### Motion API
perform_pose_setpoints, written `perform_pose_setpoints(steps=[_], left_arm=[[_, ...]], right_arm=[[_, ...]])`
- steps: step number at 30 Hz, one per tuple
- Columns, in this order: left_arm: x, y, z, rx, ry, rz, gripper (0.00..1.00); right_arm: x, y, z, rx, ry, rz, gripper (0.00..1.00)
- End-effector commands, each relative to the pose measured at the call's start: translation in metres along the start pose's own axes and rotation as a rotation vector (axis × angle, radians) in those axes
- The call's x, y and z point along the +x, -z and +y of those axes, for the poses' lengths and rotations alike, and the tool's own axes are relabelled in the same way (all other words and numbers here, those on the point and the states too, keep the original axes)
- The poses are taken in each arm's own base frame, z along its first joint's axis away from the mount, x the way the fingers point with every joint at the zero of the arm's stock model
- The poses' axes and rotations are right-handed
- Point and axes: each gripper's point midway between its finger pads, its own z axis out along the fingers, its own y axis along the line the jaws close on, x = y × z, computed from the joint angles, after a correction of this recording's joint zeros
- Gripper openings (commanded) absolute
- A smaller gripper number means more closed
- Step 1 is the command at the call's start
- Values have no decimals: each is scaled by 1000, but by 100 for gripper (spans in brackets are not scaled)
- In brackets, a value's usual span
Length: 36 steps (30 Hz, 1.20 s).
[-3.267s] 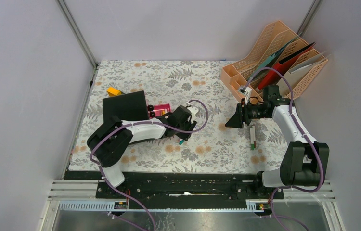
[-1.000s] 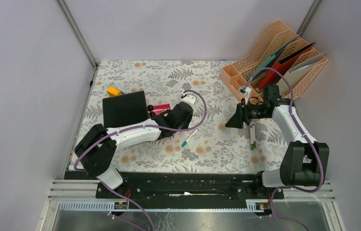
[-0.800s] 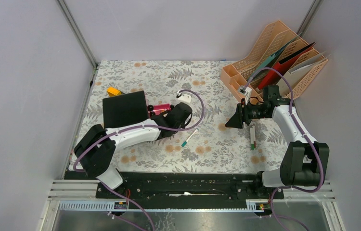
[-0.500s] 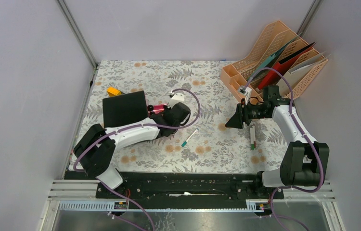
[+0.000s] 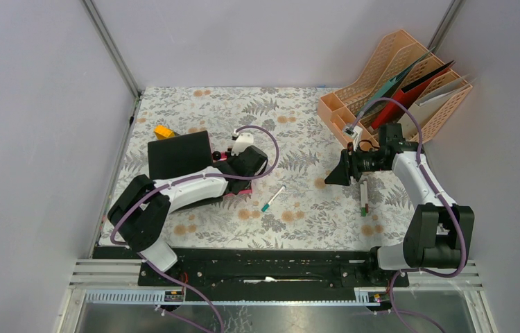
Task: Organize the desk
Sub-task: Place the stationery in the drawer, then pick up the stationery from the center of the board.
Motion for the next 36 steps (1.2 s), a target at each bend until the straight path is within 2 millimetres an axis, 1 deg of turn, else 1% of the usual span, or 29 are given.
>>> perform_pose_setpoints(steps=[1,2,5,7,8,11,13,16,17,20,24,26,27,32,36], left_arm=[[-9,2,-3,15,43,-26,41],[-10,4,-4,26,48,-28,45],[-15,10,-10,81,57,-31,48],[-18,16,-15,125,65,-28,56],[-19,19,-18,151,68,-29,57],[-24,32,-30,264,73,-45,62],[-29,42,-38,354,71,-73,68],[-35,61,-49,494,74,-128,82],[-33,65,-52,531,69,-140,85],[-38,79,-56,620,63,-201,98],[-43,93,-60,711,97,-272,99],[-44,99,-67,773,121,-294,99],[-48,103,-71,804,141,-315,99],[-39,104,-97,918,124,-282,99],[-34,104,-108,966,88,-265,99]], right_arm=[[-13,7,2,31,70,-13,61],[-12,8,1,36,72,-11,61],[-12,9,-1,53,82,-4,61],[-11,10,-2,68,90,2,61],[-10,11,-4,81,96,8,61],[-8,15,-9,131,132,25,61],[-6,21,-14,185,162,40,62],[-2,34,-31,302,183,64,62],[2,39,-38,351,182,79,62],[14,55,-61,509,192,145,62],[33,80,-82,695,205,237,63],[44,86,-89,753,195,270,63],[50,88,-93,774,191,281,63],[84,92,-115,861,143,363,62],[98,91,-126,874,118,408,60]])
